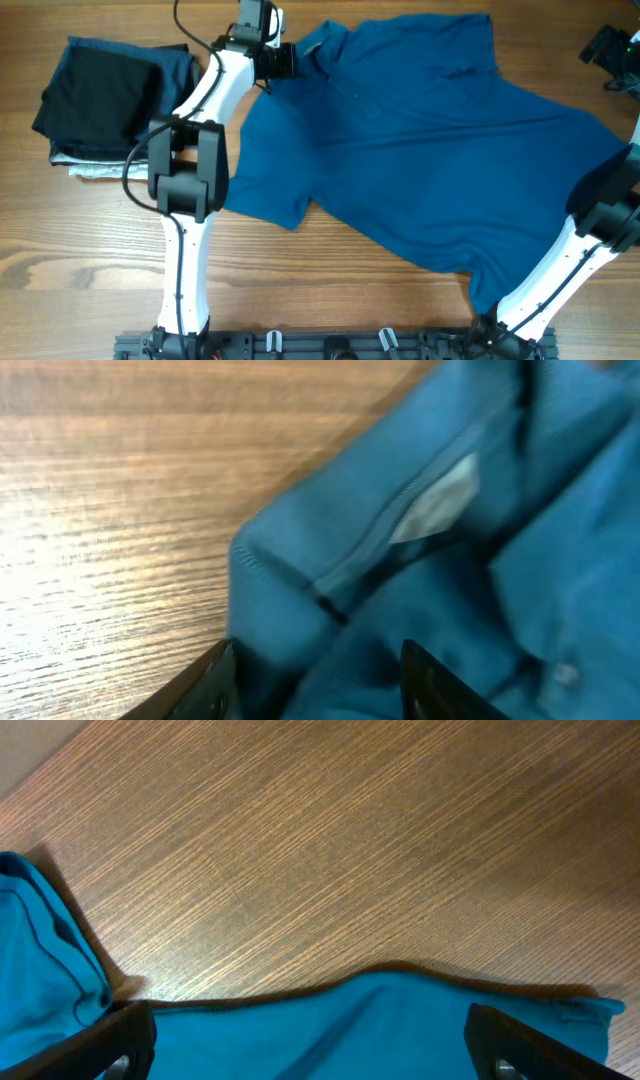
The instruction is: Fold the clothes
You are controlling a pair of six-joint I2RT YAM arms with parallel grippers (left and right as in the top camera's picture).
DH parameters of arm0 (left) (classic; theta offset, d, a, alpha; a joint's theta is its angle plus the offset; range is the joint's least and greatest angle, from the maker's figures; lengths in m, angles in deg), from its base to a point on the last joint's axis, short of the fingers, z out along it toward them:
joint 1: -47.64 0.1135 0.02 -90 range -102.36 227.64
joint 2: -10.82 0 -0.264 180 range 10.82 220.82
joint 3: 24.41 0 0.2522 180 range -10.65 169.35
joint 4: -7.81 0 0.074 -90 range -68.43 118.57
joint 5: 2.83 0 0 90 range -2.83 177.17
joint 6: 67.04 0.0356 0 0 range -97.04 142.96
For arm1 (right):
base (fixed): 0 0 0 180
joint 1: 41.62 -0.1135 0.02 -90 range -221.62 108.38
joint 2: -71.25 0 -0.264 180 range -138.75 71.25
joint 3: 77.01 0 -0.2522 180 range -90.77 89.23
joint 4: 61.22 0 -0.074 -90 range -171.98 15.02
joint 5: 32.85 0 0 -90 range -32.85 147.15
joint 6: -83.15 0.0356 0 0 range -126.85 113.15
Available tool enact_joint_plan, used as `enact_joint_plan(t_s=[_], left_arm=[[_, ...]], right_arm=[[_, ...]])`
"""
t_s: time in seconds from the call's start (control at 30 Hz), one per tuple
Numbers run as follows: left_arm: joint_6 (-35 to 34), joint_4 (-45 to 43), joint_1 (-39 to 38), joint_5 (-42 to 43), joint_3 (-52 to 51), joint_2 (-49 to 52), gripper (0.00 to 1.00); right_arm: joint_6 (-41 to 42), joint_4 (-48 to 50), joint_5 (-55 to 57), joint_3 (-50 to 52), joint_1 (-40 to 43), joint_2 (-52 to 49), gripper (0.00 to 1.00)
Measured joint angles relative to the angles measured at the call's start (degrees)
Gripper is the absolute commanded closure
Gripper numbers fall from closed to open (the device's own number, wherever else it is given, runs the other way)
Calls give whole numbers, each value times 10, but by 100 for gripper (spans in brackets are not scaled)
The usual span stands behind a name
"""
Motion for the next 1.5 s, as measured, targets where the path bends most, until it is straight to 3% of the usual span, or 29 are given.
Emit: enact_joint_plan(t_s=[0.23, 0.37, 0.53, 0.8, 1.07, 1.2, 1.37, 1.5], left_arm=[[5, -2, 0, -15, 0, 8, 93], [5, 5, -1, -31, 0, 8, 94], [-10, 48, -8, -110, 12, 6, 92], [-89, 133, 21, -194, 18, -3, 90], [-151, 200, 93, -175, 19, -12, 78], [-162, 205, 107, -147, 18, -16, 59], [-167, 206, 108, -147, 2, -51, 51], [-153, 183, 95, -147, -1, -128, 53]], right_arm=[[0, 0, 0, 0, 0, 0, 1], [0, 0, 0, 0, 0, 0, 1], [0, 0, 0, 0, 0, 0, 0], [0, 0, 0, 0, 0, 0, 1], [0, 0, 0, 0, 0, 0, 0], [0, 0, 0, 0, 0, 0, 0], [0, 0, 0, 0, 0, 0, 1], [0, 0, 0, 0, 0, 0, 0]])
